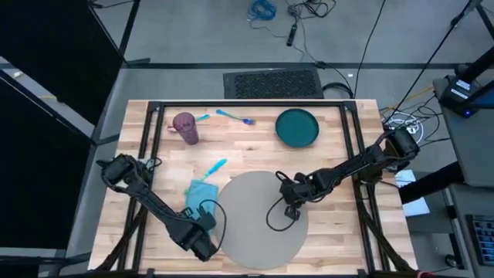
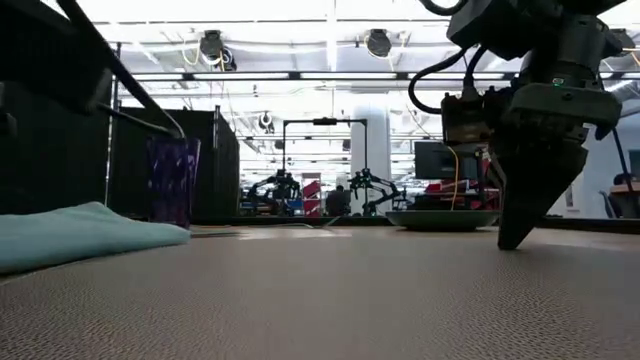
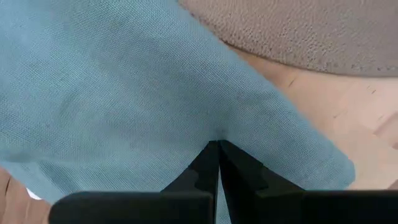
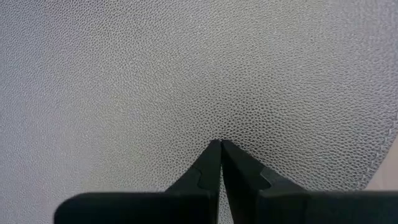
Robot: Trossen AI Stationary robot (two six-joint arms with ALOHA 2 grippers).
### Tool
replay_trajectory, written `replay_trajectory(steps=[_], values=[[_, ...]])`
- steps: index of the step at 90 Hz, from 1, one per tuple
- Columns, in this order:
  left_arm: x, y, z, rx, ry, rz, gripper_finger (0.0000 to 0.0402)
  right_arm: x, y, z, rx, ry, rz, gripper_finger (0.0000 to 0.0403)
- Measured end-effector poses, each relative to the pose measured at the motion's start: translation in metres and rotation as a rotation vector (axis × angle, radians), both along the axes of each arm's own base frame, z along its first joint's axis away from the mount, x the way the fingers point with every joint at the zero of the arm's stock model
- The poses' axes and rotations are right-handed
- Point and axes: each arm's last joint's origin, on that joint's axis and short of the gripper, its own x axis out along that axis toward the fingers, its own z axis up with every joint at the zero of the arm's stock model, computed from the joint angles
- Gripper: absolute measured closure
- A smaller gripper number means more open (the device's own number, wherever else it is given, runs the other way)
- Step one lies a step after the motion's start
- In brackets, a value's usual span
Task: Set table place
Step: Fold the blue napkin
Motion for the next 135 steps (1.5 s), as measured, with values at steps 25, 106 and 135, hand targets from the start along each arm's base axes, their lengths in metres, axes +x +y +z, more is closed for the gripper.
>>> replay_trajectory(steps=[25, 106, 135], values=[[0.008, 0.007, 0.0, 0.016, -0.028, -0.009, 0.0402, 0.0, 0.0, 0.0, 0.006, 0.001, -0.004, 0.0403], [-0.004, 0.031, 0.006, 0.229, 0.027, -0.071, 0.0402, 0.0, 0.001, 0.0, 0.016, 0.006, -0.016, 0.0403], [-0.015, 0.013, -0.001, 0.134, 0.015, -0.02, 0.0402, -0.001, 0.001, 0.0, 0.014, 0.007, -0.011, 0.0403]])
